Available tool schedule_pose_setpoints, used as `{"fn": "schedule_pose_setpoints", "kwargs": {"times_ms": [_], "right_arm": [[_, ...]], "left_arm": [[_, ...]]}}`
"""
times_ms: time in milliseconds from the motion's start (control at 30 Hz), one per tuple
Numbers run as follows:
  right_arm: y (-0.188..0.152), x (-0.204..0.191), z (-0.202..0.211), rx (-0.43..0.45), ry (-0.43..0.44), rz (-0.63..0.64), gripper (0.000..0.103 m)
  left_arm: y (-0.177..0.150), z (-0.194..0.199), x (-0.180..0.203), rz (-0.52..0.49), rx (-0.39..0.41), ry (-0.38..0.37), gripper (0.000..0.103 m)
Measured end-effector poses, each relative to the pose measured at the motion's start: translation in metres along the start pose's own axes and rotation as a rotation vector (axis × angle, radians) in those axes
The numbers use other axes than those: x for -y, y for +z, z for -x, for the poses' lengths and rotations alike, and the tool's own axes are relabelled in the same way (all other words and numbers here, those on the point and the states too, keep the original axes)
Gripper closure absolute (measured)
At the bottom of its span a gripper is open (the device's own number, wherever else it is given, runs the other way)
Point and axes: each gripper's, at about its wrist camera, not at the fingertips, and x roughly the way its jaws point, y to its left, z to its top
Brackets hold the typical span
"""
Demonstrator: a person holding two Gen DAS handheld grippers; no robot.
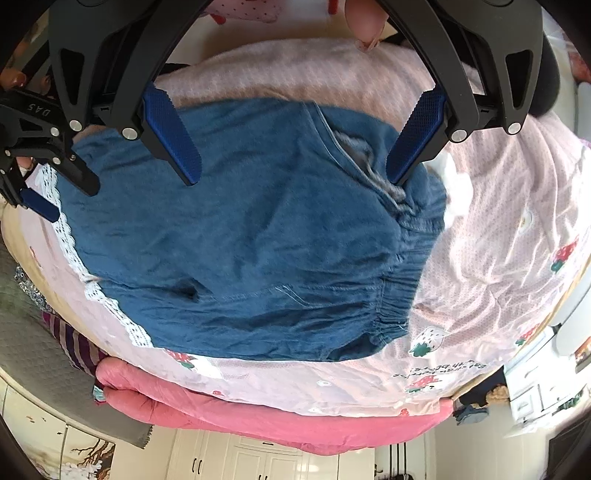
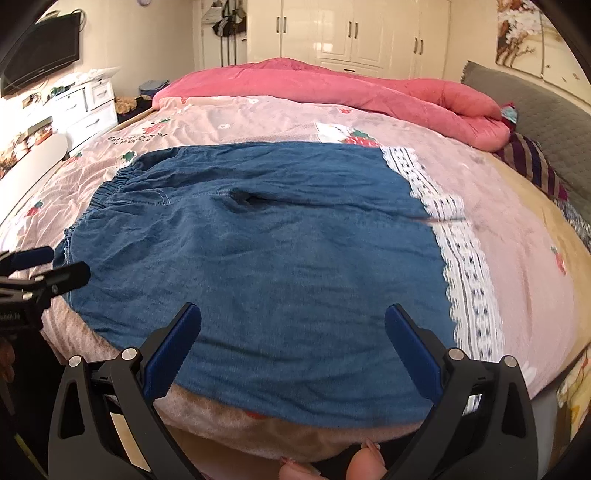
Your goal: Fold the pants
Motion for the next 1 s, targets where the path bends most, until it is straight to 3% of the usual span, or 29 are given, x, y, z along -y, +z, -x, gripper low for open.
{"fn": "schedule_pose_setpoints", "kwargs": {"times_ms": [133,400,567,667,933,1000], "right_arm": [[0.021,0.000,-0.012,-0.014,0.050,0.037,0.004],[0.095,-0.004,-0.064,-0.080,0.225,0.132,0.004],[0.136,-0.010,-0.105,-0.106,0.236,0.235,0.004],[0.157,-0.014,-0.127,-0.117,0.217,0.285,0.004],[0.211,-0.026,-0.187,-0.166,0.284,0.371,0.004],[0.217,-0.034,-0.203,-0.174,0.258,0.441,0.004]], "left_arm": [[0.022,-0.011,-0.018,0.020,-0.010,-0.017,0.009],[0.077,-0.039,-0.058,-0.021,-0.017,0.046,0.009],[0.113,-0.070,-0.078,-0.085,-0.044,0.118,0.009],[0.132,-0.089,-0.089,-0.077,-0.053,0.108,0.009],[0.162,-0.137,-0.101,-0.043,-0.091,0.026,0.009],[0.165,-0.144,-0.102,-0.049,-0.095,0.011,0.016]]}}
